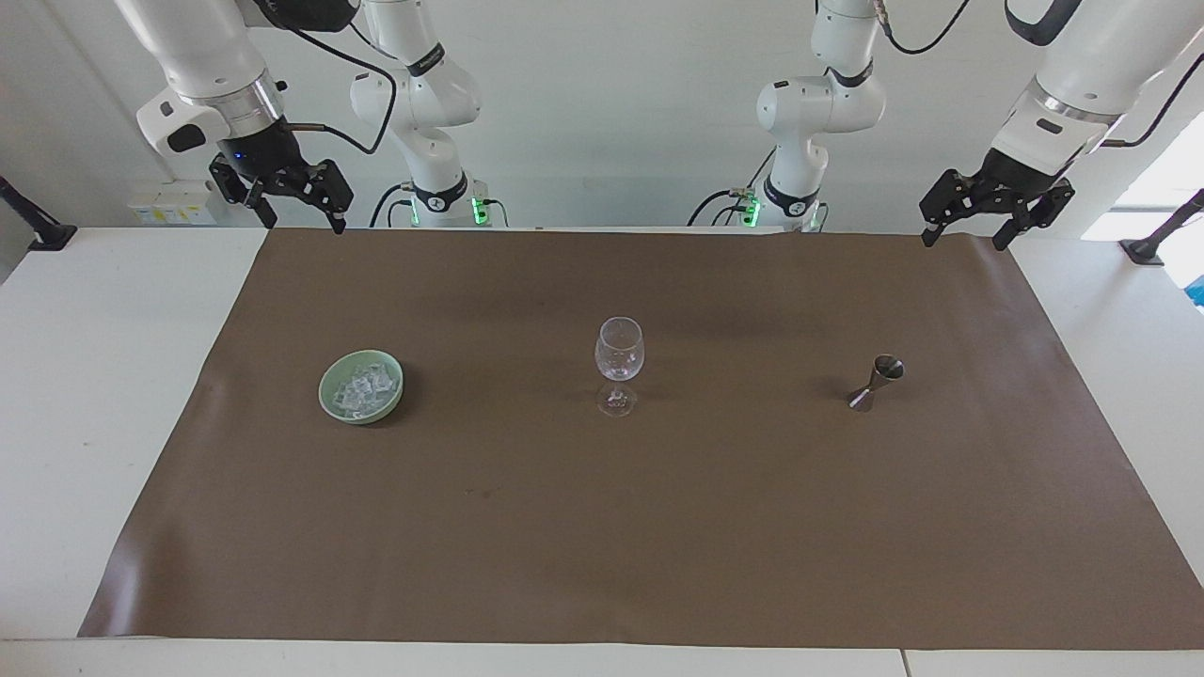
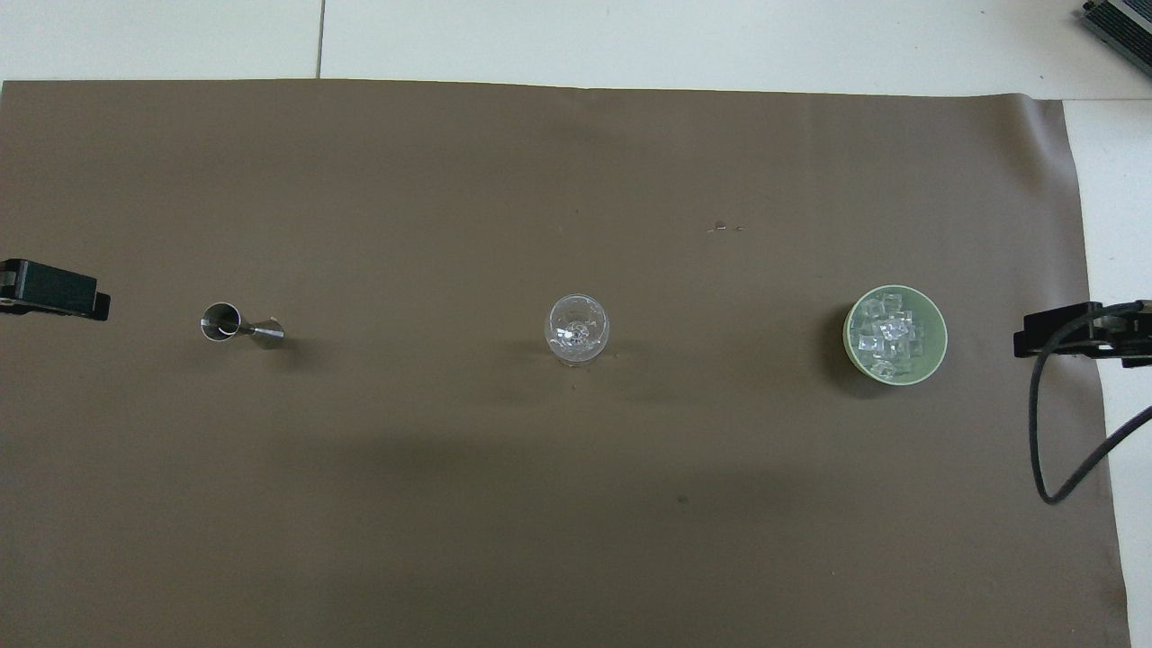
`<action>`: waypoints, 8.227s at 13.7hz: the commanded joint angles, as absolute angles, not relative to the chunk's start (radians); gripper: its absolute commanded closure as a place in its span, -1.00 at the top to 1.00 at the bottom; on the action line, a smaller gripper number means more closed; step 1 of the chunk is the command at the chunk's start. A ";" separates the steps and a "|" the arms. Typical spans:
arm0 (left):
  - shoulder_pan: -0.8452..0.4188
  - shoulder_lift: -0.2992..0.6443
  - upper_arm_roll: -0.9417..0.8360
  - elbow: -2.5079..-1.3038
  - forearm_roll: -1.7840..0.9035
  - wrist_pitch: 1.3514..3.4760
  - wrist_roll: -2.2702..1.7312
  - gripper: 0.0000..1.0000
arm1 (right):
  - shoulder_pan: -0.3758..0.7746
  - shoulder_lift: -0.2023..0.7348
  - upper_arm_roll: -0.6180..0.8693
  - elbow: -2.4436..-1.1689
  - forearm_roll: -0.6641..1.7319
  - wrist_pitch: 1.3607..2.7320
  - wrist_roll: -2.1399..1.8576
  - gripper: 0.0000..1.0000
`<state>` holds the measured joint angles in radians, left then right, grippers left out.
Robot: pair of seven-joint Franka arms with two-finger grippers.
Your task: Pour wine and add ice with both arms
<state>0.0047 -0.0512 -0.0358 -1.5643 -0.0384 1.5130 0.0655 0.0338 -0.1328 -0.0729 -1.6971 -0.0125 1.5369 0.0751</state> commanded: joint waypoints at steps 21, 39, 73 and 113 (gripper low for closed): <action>-0.034 -0.064 -0.025 -1.583 -0.047 1.549 0.072 1.00 | 0.026 -0.150 -0.069 -1.715 0.009 1.539 0.064 1.00; -0.026 0.069 -0.023 -1.482 -0.045 1.555 0.069 1.00 | 0.026 -0.150 -0.069 -1.715 0.009 1.539 0.064 1.00; 0.072 0.181 -0.011 -1.620 -0.164 1.778 0.040 1.00 | 0.026 -0.150 -0.069 -1.715 0.009 1.539 0.064 1.00; 0.446 0.233 -0.012 -2.043 -0.994 1.874 -0.890 1.00 | 0.026 -0.150 -0.069 -1.715 0.008 1.539 0.064 1.00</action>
<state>0.4381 0.2929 -0.0011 -1.9253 -0.9420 1.8065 -0.9547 0.0338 -0.1328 -0.0729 -1.6972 -0.0124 1.5369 0.0751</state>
